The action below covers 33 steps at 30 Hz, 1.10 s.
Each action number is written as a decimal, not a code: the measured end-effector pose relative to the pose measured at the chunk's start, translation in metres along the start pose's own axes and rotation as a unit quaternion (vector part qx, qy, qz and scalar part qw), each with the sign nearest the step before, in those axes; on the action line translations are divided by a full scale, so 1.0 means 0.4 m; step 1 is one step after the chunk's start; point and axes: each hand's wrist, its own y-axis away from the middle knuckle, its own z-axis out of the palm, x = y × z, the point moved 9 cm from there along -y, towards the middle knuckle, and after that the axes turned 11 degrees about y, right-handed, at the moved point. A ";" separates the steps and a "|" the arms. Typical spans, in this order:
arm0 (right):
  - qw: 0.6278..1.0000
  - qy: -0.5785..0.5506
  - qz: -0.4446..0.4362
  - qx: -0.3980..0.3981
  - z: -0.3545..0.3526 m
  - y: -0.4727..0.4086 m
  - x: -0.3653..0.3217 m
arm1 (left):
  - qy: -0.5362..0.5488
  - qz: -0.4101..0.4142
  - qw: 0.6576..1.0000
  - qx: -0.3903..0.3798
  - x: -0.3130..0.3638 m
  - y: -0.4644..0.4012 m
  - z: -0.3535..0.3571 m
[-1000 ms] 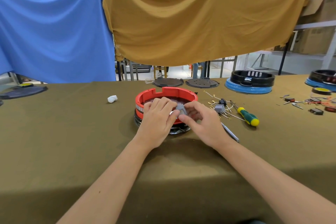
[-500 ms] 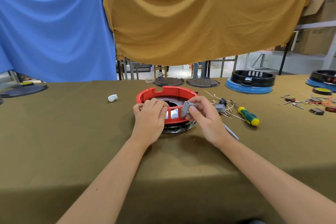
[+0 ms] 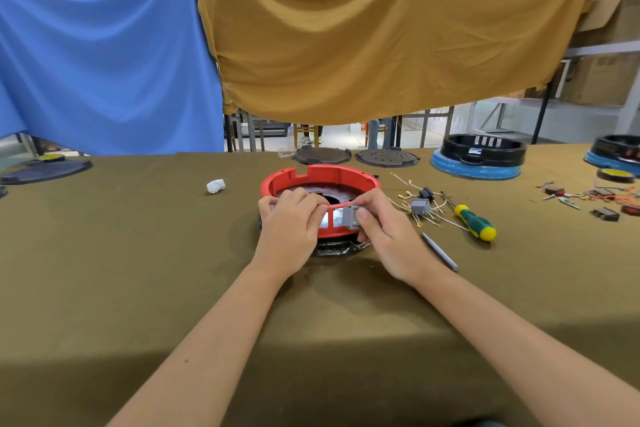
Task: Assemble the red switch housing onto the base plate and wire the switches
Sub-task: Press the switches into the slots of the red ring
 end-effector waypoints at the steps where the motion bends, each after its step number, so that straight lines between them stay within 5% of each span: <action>1: 1.000 0.008 -0.006 0.003 0.000 0.000 -0.003 | 0.001 0.002 1.000 -0.001 0.001 0.000 0.000; 33: 0.986 0.146 -0.045 0.070 -0.010 -0.005 -0.027 | 0.063 0.033 0.997 -0.041 0.031 0.007 0.011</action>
